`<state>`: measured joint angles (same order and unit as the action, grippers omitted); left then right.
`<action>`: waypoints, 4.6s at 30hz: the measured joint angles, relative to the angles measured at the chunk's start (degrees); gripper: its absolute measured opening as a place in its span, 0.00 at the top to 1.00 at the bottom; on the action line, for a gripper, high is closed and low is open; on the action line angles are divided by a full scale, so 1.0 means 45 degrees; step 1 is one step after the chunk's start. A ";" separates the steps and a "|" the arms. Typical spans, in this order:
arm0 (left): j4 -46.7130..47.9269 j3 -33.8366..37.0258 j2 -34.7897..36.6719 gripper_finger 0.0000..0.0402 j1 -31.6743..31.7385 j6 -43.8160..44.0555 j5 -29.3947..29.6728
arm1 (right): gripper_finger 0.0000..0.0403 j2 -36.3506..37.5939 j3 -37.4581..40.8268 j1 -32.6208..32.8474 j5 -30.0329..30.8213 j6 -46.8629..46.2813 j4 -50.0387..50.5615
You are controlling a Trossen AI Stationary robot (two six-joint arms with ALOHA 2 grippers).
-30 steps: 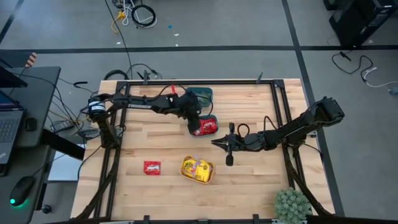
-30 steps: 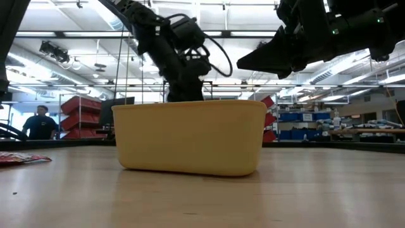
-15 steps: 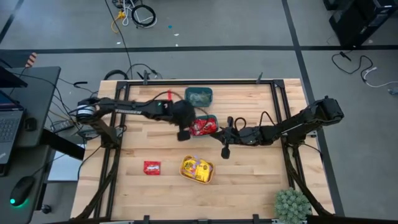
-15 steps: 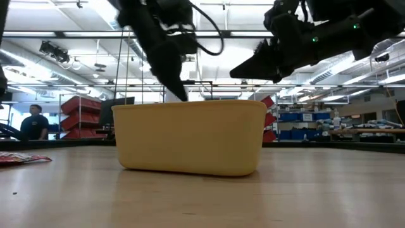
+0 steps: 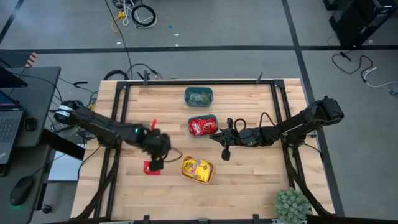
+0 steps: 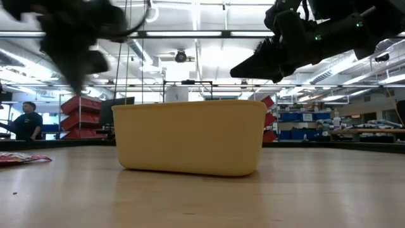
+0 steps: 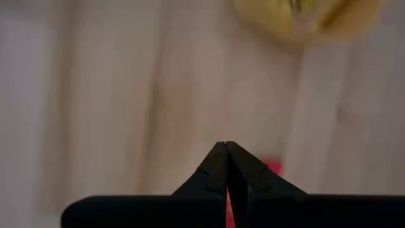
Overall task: Sort candy
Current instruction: Put the red candy into the green bin, then move the green bin to the right of the blue bin
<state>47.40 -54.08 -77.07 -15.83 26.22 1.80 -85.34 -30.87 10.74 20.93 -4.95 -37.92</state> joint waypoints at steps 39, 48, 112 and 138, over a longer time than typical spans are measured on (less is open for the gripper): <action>0.1310 -0.0007 -0.4562 0.66 -0.4747 0.1909 -0.0532 | 0.93 0.0000 0.0000 0.0194 -0.0019 -0.0248 0.0194; 0.1193 -0.0046 -0.4627 0.94 -0.4778 0.0916 -0.0458 | 0.94 0.0000 0.0000 0.0194 -0.0019 -0.0248 0.0351; -0.4633 -0.5157 -0.6634 0.76 0.3739 -1.0517 0.6251 | 0.93 0.3963 0.0005 -0.0194 0.2099 -0.1089 0.5108; -1.1348 0.2357 -0.0884 1.00 0.3648 -0.6577 0.0475 | 1.00 0.0696 0.0000 -0.2513 -0.0975 -0.0325 0.2318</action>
<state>-3.67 -43.48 -81.05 0.59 -3.38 3.93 -82.21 -30.87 -0.57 16.54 -6.42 -27.48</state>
